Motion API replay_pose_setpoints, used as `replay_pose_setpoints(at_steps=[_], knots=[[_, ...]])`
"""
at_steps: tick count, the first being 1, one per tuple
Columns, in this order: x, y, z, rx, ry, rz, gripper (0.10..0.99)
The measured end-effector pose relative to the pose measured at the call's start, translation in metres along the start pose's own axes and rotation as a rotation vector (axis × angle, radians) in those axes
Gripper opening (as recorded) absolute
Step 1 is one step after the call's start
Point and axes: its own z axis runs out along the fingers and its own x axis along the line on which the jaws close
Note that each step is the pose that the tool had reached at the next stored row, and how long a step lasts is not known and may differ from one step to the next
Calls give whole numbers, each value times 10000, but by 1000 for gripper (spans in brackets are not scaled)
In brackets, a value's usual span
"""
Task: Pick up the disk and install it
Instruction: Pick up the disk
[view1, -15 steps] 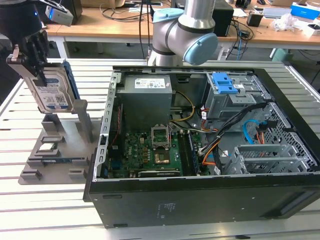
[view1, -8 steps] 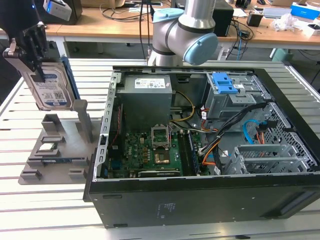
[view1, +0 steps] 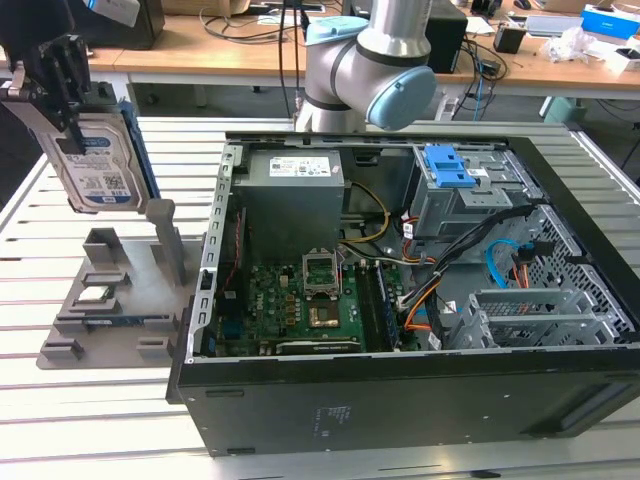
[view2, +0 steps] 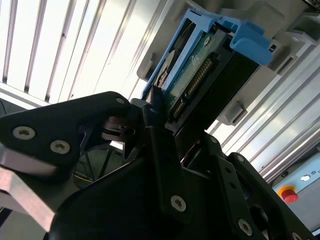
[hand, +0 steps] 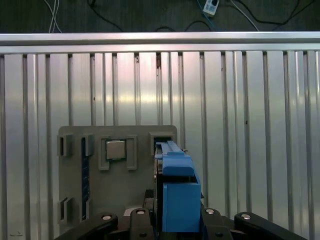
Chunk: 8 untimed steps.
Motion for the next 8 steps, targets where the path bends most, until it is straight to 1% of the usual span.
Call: replay_pose_setpoints(at_steps=[8], knots=[[-6, 5, -145, 1, 0, 0, 361]])
